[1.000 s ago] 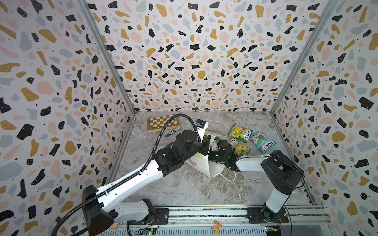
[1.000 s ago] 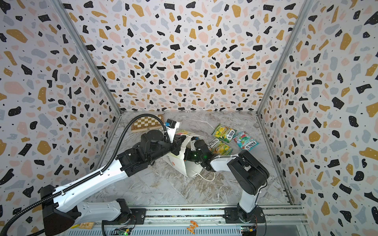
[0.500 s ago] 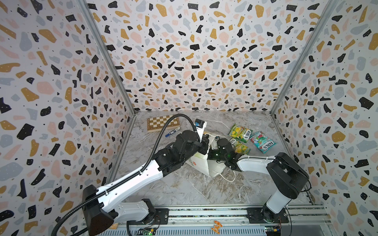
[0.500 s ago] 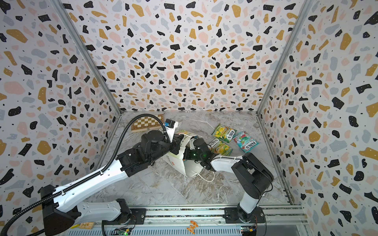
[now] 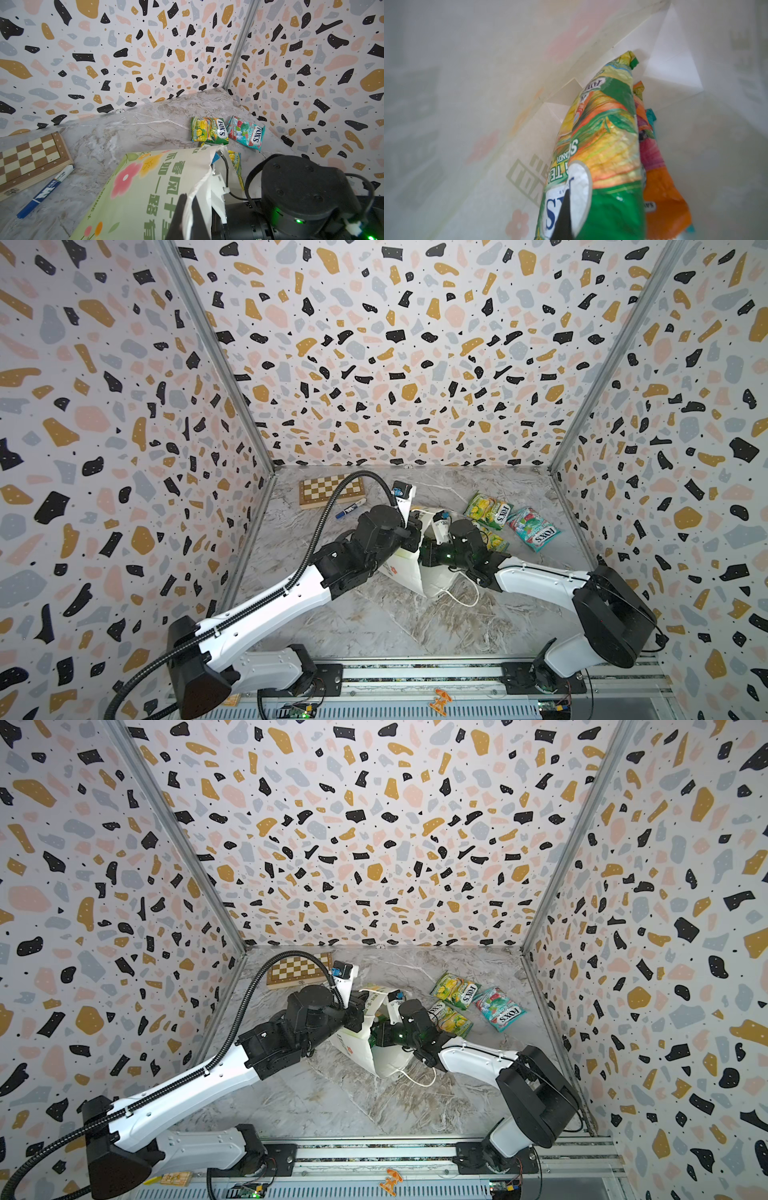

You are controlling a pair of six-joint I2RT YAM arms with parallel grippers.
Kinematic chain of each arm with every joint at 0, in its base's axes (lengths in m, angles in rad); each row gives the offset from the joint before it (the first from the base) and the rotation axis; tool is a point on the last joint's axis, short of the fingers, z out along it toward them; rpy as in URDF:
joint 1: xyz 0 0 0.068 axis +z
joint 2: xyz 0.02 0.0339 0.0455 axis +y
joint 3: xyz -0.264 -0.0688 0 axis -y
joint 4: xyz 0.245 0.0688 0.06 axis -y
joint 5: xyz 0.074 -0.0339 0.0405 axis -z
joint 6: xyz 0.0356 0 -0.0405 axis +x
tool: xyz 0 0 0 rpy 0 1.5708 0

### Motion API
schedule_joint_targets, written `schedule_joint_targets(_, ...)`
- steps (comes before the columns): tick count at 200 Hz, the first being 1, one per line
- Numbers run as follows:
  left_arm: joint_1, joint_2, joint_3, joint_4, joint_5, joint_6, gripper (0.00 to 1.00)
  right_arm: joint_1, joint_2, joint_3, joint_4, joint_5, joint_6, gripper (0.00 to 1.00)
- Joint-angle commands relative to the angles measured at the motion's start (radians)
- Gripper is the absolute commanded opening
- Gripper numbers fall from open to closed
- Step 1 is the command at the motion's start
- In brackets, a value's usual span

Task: Take the snacks out of the paper bag
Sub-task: Pick up the snack from the paper bag.

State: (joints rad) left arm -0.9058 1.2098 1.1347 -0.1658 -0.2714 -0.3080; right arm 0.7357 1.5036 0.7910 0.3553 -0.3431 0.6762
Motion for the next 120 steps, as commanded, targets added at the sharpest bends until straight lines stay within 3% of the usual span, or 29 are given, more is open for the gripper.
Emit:
schedule_joint_targets(1,-0.005,-0.007,-0.005,0.007,-0.028,-0.005,0.00,0.003,-0.070,0.016,-0.063,0.001,-0.088,0.00)
schedule_joint_targets(120,-0.004,-0.004,0.003,0.002,-0.030,-0.017,0.00,0.004,-0.353,0.055,-0.420,0.092,-0.372,0.00)
